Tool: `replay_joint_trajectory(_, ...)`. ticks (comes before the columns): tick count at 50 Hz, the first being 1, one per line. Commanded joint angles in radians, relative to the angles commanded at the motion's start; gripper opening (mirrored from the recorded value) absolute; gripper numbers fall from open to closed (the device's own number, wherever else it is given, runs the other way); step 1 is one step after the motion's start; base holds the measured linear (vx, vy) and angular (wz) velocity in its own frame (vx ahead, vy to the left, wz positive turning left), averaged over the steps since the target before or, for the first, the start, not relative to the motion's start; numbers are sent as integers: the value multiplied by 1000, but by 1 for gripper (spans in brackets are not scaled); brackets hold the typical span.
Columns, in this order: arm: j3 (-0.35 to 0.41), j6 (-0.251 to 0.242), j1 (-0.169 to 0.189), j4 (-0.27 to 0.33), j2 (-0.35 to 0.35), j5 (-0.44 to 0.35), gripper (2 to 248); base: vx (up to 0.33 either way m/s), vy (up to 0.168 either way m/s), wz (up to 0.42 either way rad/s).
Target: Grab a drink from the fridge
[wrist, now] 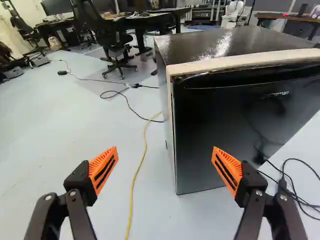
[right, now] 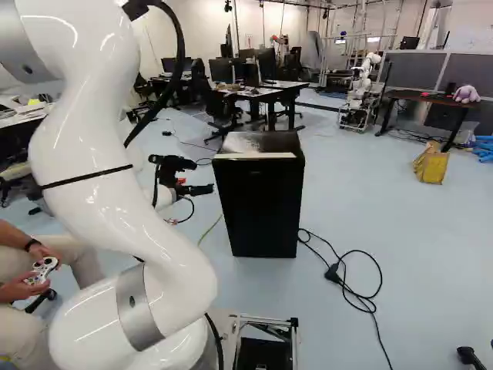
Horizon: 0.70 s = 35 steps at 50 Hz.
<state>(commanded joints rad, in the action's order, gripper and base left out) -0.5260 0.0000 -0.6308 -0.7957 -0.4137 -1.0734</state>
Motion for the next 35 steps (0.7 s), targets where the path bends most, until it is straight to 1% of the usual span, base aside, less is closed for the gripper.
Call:
replay_joint_trajectory(21,-82,0,-42,-128,-59,-36,247,0,0,0)
replay_joint_trajectory(35,-135,0,-48,-212,-94,-49,247,0,0,0)
